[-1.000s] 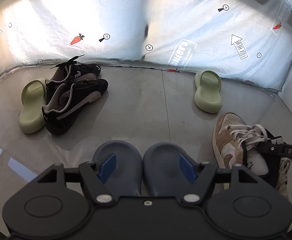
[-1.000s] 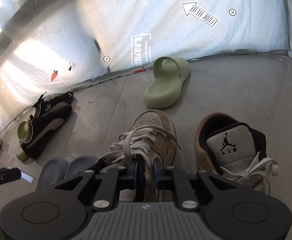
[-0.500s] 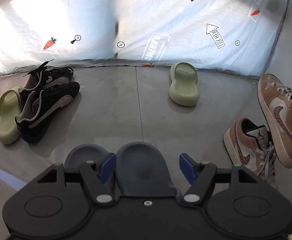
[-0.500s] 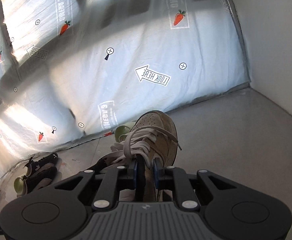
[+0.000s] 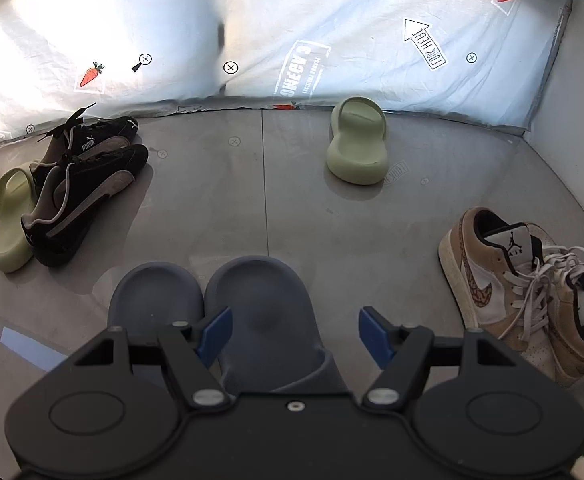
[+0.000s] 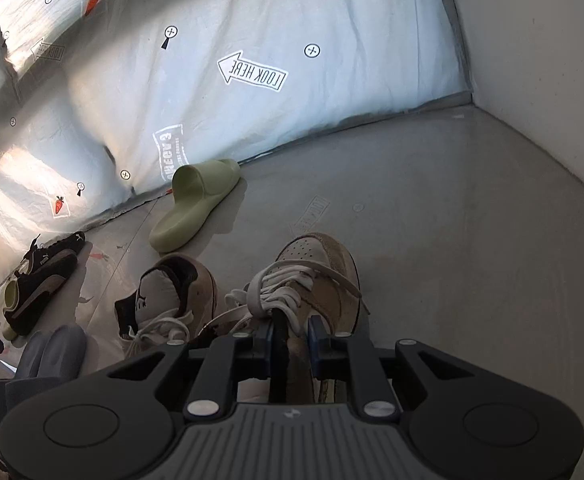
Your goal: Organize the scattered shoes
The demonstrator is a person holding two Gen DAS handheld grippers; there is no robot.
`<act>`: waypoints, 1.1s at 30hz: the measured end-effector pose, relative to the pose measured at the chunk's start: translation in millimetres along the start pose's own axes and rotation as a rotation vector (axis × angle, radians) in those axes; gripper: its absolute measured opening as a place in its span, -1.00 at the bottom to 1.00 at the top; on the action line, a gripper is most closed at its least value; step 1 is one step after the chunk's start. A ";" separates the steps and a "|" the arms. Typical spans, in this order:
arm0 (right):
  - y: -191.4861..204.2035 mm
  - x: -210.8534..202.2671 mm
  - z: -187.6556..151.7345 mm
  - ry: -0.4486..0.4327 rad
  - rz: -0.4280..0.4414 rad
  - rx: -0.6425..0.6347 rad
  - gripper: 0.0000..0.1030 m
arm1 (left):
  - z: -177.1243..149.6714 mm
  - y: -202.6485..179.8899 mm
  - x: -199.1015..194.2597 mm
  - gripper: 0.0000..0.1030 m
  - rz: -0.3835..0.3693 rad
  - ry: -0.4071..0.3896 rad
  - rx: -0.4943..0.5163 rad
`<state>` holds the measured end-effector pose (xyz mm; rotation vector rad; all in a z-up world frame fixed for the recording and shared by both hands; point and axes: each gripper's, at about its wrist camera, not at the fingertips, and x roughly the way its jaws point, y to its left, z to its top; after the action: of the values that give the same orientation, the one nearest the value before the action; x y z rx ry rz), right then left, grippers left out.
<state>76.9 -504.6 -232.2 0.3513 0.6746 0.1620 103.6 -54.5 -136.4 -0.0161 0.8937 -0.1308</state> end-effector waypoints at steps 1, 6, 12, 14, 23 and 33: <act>-1.0 4.1 -1.8 0.005 0.022 0.003 -0.61 | -0.4 -1.7 -0.3 0.37 -0.003 0.002 0.001; 4.9 16.2 1.3 0.018 0.119 0.004 -0.57 | 0.2 -6.6 0.5 0.37 -0.011 0.010 0.003; 24.1 25.7 7.5 0.026 0.192 -0.005 -0.47 | 1.6 -6.8 0.0 0.37 -0.017 0.002 -0.002; 27.3 25.5 3.6 0.015 0.215 0.038 -0.44 | 2.8 -4.7 0.5 0.37 -0.020 0.003 -0.014; 43.8 23.7 2.9 -0.009 0.210 0.094 -0.38 | 4.9 -1.6 -2.5 0.37 -0.035 -0.004 -0.004; 46.0 27.4 -4.7 0.009 -0.008 0.077 -0.41 | 3.4 9.6 -2.2 0.37 -0.028 0.004 -0.033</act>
<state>93.5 -453.6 -234.6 0.4223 0.6923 0.1306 106.0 -44.8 -133.2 -0.0591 0.8998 -0.1428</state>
